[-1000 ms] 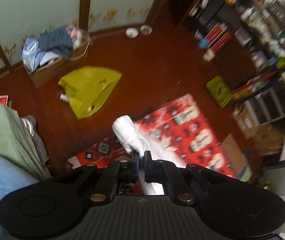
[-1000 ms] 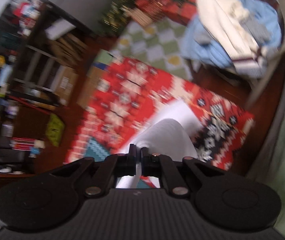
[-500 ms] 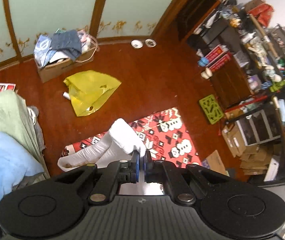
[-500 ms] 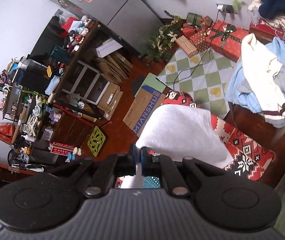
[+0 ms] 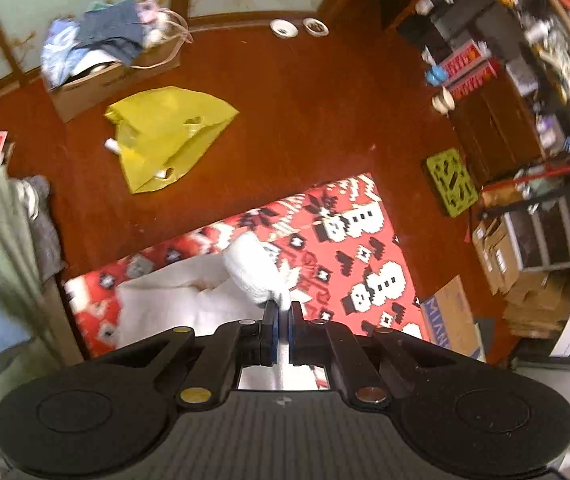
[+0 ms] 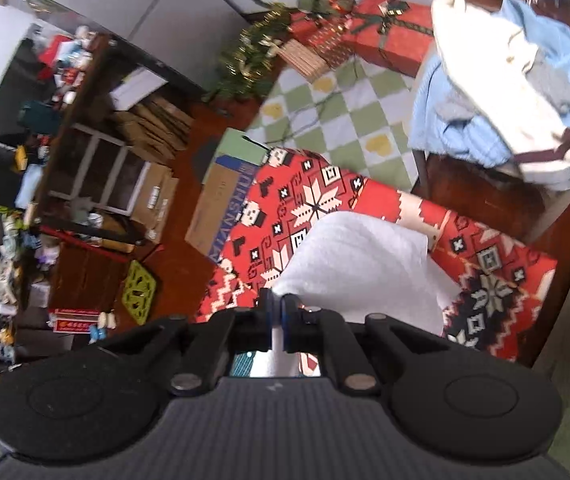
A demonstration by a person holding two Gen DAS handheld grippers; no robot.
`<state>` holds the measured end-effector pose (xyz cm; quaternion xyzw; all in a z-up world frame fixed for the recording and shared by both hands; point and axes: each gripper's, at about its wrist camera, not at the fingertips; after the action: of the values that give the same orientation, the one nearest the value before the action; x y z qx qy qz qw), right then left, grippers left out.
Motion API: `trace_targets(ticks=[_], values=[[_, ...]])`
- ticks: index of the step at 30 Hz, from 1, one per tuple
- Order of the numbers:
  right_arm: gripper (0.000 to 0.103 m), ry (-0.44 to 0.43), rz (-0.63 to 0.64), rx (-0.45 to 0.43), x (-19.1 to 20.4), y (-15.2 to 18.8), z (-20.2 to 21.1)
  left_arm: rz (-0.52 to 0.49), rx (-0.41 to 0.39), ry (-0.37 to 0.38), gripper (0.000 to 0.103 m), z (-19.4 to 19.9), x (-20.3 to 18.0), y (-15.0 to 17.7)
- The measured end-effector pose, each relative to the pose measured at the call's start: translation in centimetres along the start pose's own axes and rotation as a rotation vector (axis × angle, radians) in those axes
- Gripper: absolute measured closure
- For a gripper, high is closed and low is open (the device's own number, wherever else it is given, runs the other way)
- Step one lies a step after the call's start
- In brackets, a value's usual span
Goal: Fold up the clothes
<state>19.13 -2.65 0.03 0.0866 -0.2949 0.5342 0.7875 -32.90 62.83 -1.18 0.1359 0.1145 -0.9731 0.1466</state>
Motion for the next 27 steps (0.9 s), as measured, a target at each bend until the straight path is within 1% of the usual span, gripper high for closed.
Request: trace_targets(ticks=[1, 4, 7, 9, 10, 11, 12, 13, 14, 16, 18, 20, 21, 22, 24, 27], values=[[0.099, 0.016, 0.012, 0.005, 0.7, -0.1, -1.9, -0.017, 0.003, -0.007, 0.099, -1.2, -1.3, -0.5], [0.099, 0.026, 0.021, -0.006, 3.4, -0.7, -6.4, -0.059, 0.004, -0.030, 0.099, -4.4, -5.8, -2.3], [0.099, 0.034, 0.028, -0.019, 6.2, -1.4, -10.7, -0.069, 0.025, -0.011, 0.098, -7.6, -9.7, -4.1], [0.099, 0.038, 0.033, -0.028, 8.1, -1.8, -13.6, -0.066, 0.046, -0.023, 0.094, -9.6, -11.3, -4.8], [0.097, 0.041, 0.035, -0.032, 9.0, -2.0, -15.0, -0.055, 0.041, -0.030, 0.090, -10.1, -11.7, -4.9], [0.091, 0.043, 0.037, -0.036, 9.9, -2.2, -16.4, -0.043, 0.037, -0.037, 0.078, -10.6, -12.1, -5.0], [0.078, 0.044, 0.028, -0.048, 10.5, -2.1, -17.3, -0.039, 0.032, -0.031, 0.072, -11.0, -12.4, -4.9], [0.070, 0.044, 0.015, -0.062, 11.0, -1.9, -18.1, -0.058, 0.029, -0.001, 0.066, -11.0, -12.7, -4.6], [0.066, 0.044, 0.002, -0.077, 11.5, -1.7, -18.8, -0.096, 0.031, 0.026, 0.066, -11.0, -13.1, -4.2], [0.065, 0.023, 0.028, -0.063, 12.1, -1.2, -19.8, -0.200, 0.039, 0.045, 0.064, -10.7, -13.4, -2.9], [0.061, 0.024, 0.101, -0.039, 12.6, -0.3, -20.2, -0.320, 0.044, 0.039, 0.063, -10.5, -13.9, -1.2], [0.056, 0.034, 0.186, -0.020, 12.8, 0.9, -20.2, -0.438, 0.033, 0.015, 0.063, -10.1, -13.7, 0.9], [0.053, 0.036, 0.212, -0.007, 12.4, 1.6, -19.8, -0.481, 0.025, -0.001, 0.062, -9.9, -13.3, 2.0], [0.052, 0.037, 0.232, 0.007, 11.9, 2.5, -19.3, -0.517, 0.027, -0.012, 0.058, -9.8, -12.7, 3.2], [0.050, 0.047, 0.261, 0.036, 10.5, 4.5, -18.1, -0.548, 0.067, -0.008, 0.057, -9.8, -11.2, 5.2], [0.047, 0.091, 0.318, 0.069, 7.8, 7.6, -16.1, -0.565, 0.114, -0.009, 0.057, -10.0, -8.9, 8.0]])
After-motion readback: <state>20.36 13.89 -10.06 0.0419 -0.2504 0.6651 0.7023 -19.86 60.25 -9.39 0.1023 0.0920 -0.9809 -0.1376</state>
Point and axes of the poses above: each gripper's, at about its wrist camera, not at the fingertips, and z roughly against the way its jaws point, x to its left, y to its underside
